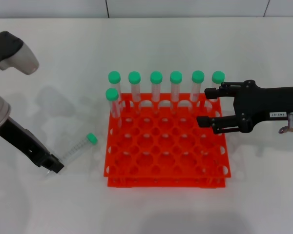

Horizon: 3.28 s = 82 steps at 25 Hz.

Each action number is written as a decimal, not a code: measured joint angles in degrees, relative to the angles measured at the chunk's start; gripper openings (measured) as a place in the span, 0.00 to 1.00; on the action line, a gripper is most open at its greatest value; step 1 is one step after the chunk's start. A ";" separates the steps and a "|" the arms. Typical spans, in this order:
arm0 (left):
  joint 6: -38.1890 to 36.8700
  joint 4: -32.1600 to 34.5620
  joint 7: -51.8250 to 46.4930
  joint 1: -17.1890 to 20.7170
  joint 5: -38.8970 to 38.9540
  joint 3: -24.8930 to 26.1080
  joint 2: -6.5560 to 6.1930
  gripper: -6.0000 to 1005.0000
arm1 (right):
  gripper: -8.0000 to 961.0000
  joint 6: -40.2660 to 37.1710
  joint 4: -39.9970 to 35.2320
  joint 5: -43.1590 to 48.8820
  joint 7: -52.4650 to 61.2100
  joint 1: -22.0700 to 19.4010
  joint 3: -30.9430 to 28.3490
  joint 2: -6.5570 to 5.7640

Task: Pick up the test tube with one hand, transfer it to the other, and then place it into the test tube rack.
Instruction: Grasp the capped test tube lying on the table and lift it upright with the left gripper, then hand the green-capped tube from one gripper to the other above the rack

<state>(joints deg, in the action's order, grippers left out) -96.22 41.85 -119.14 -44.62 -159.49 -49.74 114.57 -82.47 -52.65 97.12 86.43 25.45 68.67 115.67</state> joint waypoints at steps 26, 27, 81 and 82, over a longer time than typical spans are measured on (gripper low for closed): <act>2.30 14.60 11.27 12.74 34.96 17.75 -3.82 0.21 | 0.79 0.94 -0.59 -2.22 -0.59 -0.60 -0.85 -0.28; 3.06 14.49 12.25 12.67 36.89 17.72 -3.55 0.21 | 0.79 0.91 -0.60 -2.26 -0.61 -0.60 -0.87 -0.28; 8.19 -2.22 21.94 3.31 53.38 -5.08 0.55 0.23 | 0.78 -3.34 -6.11 -7.99 -1.04 -3.02 -3.24 -0.45; 8.16 -2.21 22.13 3.31 53.24 -5.10 0.55 0.24 | 0.78 -3.17 -6.22 -8.30 -1.05 -2.85 -3.25 -0.45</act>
<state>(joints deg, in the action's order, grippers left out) -88.05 39.64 -97.00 -41.31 -106.26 -54.84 115.11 -85.64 -58.88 88.82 85.38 22.60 65.42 115.22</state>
